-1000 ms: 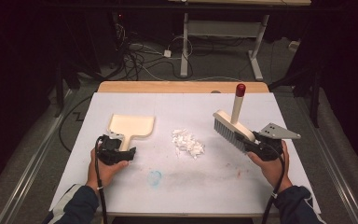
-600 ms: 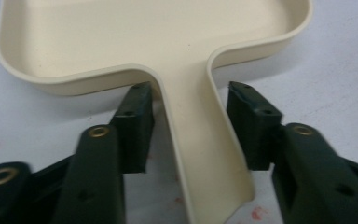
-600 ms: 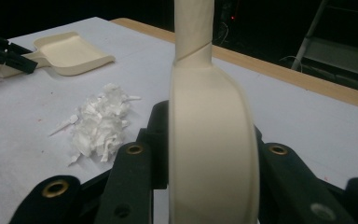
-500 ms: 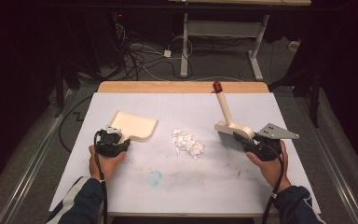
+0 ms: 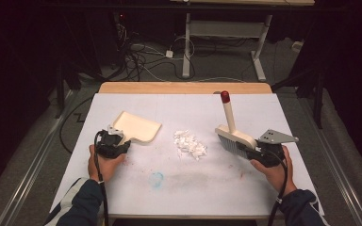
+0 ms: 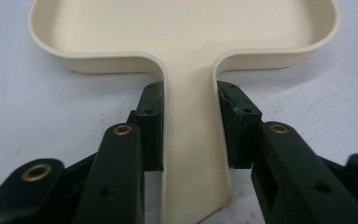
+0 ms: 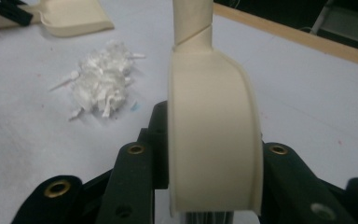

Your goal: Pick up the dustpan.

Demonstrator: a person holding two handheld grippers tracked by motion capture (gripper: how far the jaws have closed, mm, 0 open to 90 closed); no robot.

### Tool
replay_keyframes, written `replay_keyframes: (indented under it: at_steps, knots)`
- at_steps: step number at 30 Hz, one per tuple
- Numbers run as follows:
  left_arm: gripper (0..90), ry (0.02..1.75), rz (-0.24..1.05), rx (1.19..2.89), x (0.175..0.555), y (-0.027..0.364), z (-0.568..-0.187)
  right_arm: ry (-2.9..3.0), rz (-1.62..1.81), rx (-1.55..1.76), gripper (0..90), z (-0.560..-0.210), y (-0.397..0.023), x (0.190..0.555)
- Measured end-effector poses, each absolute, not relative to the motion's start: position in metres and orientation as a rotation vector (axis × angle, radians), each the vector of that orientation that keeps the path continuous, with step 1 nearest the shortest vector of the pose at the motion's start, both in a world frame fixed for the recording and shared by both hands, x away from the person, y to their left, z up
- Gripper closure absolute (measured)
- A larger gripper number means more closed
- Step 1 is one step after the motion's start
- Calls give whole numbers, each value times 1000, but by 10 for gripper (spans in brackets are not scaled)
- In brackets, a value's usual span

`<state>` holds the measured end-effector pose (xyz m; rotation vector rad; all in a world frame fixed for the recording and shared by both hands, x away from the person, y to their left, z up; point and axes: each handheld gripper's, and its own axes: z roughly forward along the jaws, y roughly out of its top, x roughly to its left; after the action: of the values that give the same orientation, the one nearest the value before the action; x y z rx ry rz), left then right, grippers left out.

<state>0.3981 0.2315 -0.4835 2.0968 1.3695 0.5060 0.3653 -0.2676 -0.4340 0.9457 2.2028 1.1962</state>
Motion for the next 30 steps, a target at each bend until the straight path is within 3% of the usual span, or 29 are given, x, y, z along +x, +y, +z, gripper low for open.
replay_keyframes:
  at_steps: [8,13,15,19,22,30]
  knots:
    - [637,1361,510,2102,393,242,-474,2278,1147,966,677,-437,-273,370]
    - [637,1355,505,2100,392,244,-473,2316,1133,939,597,-440,-271,374]
    - [637,1347,501,2108,392,244,-473,2339,1122,916,638,-441,-269,378]
    - [636,1315,502,2129,391,239,-471,2313,1215,934,533,-438,-270,382]
    - [636,1295,502,2142,390,237,-470,2324,1223,907,653,-436,-267,384]
    - [637,1220,514,2184,381,232,-463,2309,1175,893,672,-434,-258,384]
